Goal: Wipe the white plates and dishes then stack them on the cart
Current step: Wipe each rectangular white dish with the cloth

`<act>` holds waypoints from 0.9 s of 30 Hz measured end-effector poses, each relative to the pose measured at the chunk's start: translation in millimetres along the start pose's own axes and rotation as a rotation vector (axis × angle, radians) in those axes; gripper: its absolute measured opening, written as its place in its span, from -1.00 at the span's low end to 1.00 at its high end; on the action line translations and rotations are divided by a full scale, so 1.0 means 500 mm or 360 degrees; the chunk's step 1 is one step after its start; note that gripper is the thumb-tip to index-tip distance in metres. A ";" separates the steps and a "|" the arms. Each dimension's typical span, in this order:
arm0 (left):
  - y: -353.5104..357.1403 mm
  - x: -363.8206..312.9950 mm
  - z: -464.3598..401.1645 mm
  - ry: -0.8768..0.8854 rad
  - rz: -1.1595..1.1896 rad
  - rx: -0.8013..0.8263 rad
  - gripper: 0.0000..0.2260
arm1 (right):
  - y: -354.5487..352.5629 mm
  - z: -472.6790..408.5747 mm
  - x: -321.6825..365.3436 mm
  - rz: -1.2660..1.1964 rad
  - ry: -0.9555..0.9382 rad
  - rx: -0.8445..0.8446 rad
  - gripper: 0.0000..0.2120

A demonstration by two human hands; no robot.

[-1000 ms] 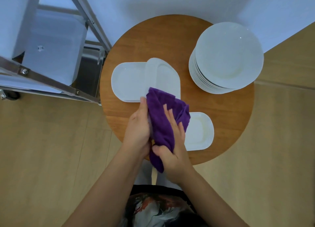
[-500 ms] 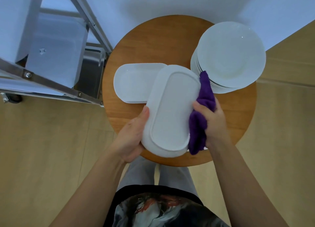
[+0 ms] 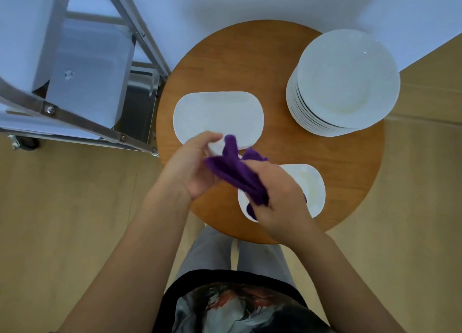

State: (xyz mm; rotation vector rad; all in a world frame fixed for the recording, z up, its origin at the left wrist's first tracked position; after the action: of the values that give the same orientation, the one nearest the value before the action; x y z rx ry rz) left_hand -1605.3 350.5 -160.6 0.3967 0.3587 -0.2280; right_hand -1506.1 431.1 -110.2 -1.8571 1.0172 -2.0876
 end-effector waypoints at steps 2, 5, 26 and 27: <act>-0.013 0.007 0.001 -0.0019 0.0062 -0.0041 -0.79 | 0.008 0.005 0.007 0.0146 -0.0091 0.0084 -0.53; -0.027 0.021 -0.001 0.0011 0.0088 0.0015 -0.63 | -0.012 0.008 -0.019 -0.0808 0.0256 0.0124 -0.67; -0.003 0.034 -0.019 0.0503 -0.0099 0.0299 -0.49 | 0.067 -0.029 -0.083 0.0497 0.0935 -0.0372 -0.59; -0.005 0.031 -0.020 0.0505 -0.0107 0.0278 -0.49 | 0.073 -0.033 -0.059 0.0525 0.0813 -0.0389 -0.61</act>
State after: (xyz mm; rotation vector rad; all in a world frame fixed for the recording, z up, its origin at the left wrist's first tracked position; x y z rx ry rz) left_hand -1595.0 350.1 -176.2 0.5962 0.6671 -0.2637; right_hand -1526.5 425.9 -155.4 -1.1346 1.6270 -2.3515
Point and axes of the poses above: each hand's wrist, its own z-axis away from the middle knuckle, its own y-axis out of the palm, x = y × z, the point moved 7 cm from there along -z, towards the middle knuckle, and after that the axes turned 1 degree about -y, right-handed, at the moved point
